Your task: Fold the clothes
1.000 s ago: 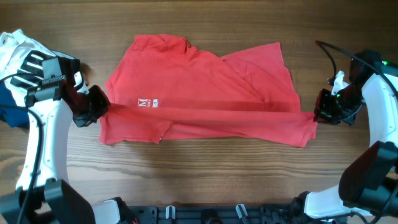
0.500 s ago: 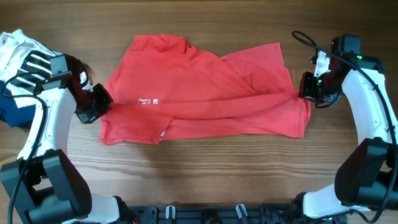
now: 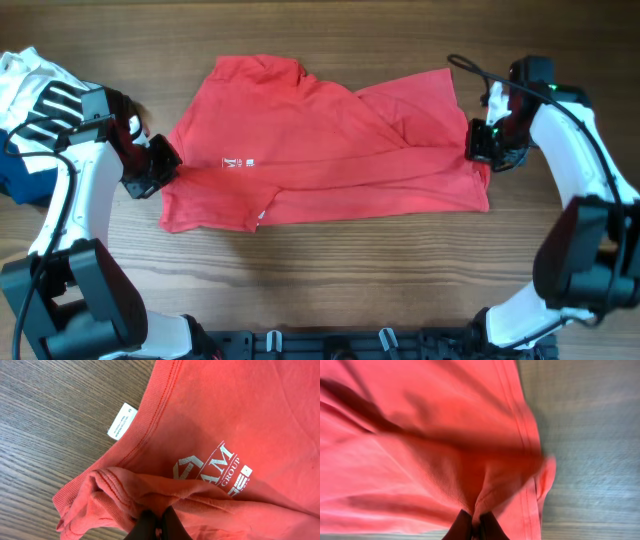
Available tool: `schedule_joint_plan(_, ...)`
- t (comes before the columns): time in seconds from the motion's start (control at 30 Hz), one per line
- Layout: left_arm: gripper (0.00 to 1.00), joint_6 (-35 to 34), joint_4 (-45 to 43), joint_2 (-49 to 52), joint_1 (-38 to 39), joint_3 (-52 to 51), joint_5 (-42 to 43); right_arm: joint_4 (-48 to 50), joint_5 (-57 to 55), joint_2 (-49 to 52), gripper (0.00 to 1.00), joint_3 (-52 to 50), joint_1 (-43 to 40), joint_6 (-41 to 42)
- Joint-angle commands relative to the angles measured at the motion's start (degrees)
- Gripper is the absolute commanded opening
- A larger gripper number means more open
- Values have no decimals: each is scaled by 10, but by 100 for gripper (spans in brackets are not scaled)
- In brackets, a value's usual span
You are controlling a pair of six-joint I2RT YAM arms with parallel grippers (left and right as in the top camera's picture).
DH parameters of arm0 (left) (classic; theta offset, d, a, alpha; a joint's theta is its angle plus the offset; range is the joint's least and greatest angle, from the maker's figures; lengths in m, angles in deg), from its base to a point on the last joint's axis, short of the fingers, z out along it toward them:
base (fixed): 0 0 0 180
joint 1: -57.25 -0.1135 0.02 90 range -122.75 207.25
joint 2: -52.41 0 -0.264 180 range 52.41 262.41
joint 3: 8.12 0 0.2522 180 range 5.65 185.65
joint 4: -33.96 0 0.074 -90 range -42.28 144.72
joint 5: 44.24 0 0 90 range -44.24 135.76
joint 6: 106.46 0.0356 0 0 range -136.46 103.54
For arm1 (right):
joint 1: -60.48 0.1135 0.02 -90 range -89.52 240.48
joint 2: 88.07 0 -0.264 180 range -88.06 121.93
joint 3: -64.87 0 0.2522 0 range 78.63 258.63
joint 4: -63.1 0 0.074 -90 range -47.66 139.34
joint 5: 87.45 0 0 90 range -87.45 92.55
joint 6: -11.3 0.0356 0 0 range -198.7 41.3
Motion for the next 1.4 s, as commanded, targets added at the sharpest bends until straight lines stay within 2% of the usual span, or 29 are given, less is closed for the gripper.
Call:
schedule_joint_plan(0.0,4,-6,-3,7,2,-3,3,-23,-60,56,4,-2,3,41)
schedule_joint_plan(0.2,4,-6,-2,7,2,-3,3,-39,-63,103,4,-2,3,41)
schedule_joint_plan(0.4,4,-7,2,5,2,-2,39,-45,-62,64,4,-1,3,53)
schedule_joint_plan(0.53,4,-1,39,-43,2,32,116,-56,-62,-61,4,1,3,53)
schedule_joint_plan(0.77,4,10,153,-222,2,208,120,-85,-61,-380,4,64,-11,51)
schedule_joint_plan(0.93,4,7,201,-314,2,323,120,-85,-65,-511,4,143,-11,55)
schedule_joint_plan(1.0,4,3,199,-358,2,351,113,-85,-89,-544,4,184,-11,68)
schedule_joint_plan(1.1,4,-35,196,-414,2,383,59,-80,-126,-574,4,243,-11,70)
schedule_joint_plan(1.23,4,-40,171,-460,2,400,10,-66,-155,-575,4,291,-11,69)
schedule_joint_plan(1.37,4,-41,163,-428,2,398,-12,-52,-164,-530,4,289,-11,67)
